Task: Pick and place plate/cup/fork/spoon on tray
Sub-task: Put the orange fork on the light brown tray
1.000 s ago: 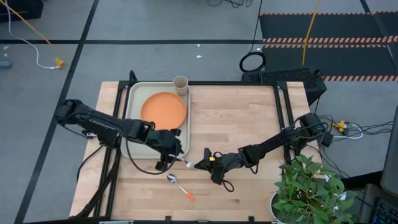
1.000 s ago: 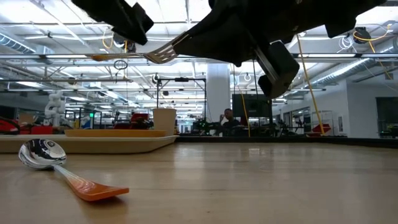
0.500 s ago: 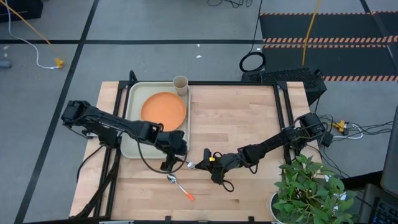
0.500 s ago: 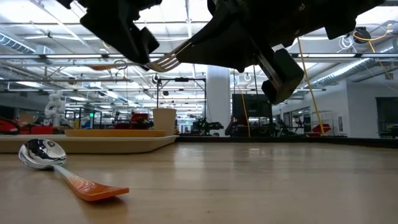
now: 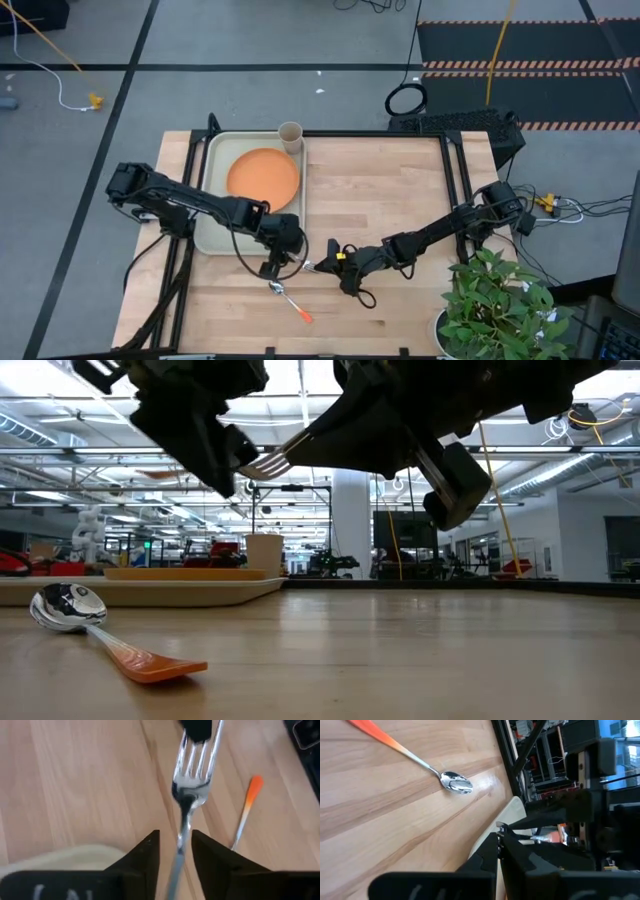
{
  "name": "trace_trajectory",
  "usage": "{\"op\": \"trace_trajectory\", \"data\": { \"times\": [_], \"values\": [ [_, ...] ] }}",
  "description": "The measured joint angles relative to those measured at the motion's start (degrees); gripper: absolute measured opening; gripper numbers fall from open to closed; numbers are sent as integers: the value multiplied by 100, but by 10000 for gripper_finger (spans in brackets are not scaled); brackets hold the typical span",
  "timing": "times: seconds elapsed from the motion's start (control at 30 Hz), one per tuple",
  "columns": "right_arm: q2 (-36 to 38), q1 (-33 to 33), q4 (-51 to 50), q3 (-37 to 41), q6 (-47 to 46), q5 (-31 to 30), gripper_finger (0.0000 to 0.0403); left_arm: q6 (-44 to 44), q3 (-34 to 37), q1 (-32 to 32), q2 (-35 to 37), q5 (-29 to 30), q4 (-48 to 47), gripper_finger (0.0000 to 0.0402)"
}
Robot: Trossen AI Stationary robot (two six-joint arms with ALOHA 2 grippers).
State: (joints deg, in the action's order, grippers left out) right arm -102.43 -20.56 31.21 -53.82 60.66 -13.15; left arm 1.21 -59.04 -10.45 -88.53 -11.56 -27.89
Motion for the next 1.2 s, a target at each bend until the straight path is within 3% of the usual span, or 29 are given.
{"op": "trace_trajectory", "data": {
  "times": [0.37, 0.6, 0.9, 1.03, 1.2],
  "values": [
    [0, 33, -69, 7, 2, -24, 0, 35, 14, -12, 4, -98, 10, 10],
    [0, 37, 19, 9, -110, -31, 19, 11, 14, -26, 13, -26, -120, 10],
    [0, 14, 51, 0, -192, -34, 83, -168, 98, -194, 148, 696, -584, 7],
    [0, -58, 45, 0, -242, -68, 103, -436, 421, -209, 315, 911, -646, 9],
    [113, -206, 5, -1, -280, -644, 114, -889, 1056, -209, 528, 1519, -593, 7]
  ]
}}
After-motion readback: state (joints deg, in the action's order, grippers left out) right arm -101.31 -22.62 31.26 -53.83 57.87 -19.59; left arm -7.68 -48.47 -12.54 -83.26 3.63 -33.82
